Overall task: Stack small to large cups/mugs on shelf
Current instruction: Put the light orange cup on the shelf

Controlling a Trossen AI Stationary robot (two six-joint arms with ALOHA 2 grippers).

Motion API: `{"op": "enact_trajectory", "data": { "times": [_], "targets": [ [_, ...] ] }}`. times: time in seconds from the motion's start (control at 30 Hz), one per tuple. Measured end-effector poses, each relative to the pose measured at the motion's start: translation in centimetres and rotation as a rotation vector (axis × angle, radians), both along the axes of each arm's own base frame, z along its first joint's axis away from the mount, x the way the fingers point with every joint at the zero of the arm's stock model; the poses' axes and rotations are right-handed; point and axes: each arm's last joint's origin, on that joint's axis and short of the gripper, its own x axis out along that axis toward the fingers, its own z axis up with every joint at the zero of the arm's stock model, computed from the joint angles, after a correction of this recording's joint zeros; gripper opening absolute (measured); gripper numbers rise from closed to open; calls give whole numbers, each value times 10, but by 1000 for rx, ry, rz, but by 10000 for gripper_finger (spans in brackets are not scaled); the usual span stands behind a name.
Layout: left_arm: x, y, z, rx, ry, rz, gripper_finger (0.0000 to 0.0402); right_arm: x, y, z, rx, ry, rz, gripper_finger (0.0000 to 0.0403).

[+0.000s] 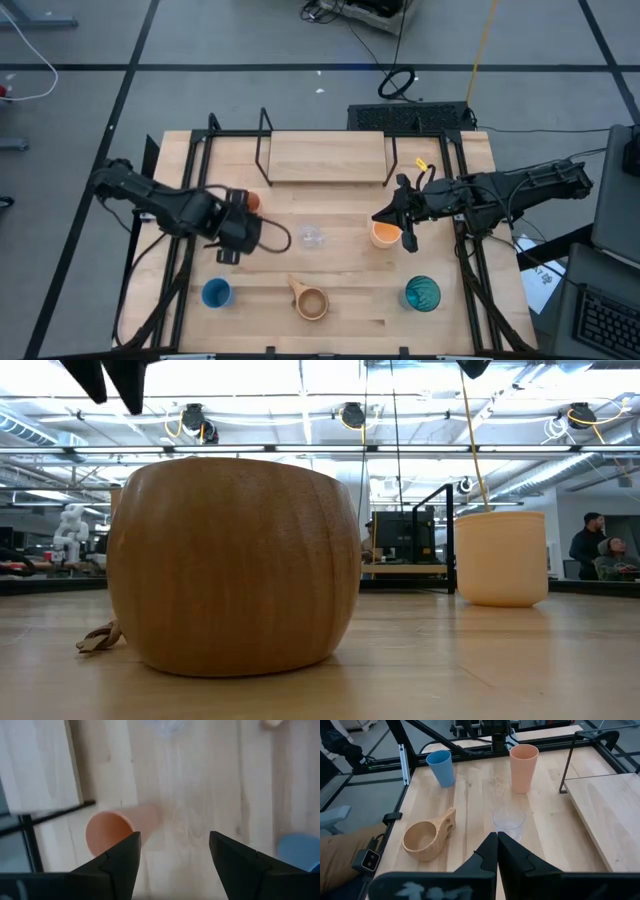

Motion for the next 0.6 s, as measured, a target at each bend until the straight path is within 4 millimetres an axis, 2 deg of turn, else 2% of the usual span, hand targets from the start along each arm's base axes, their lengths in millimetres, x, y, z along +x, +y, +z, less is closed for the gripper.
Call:
{"op": "enact_trajectory", "data": {
  "times": [0.13, 0.27, 0.6],
  "targets": [
    [4, 16, 0, 11, 23, -2, 239, 0, 0, 0, 0, -1, 0, 0],
    [5, 24, 0, 0, 44, -37, 239, 0, 0, 0, 0, -1, 0, 0],
    [5, 36, -26, -32, 127, 18, 239, -1, 6, 0, -2, -1, 28, 0]
  ]
}}
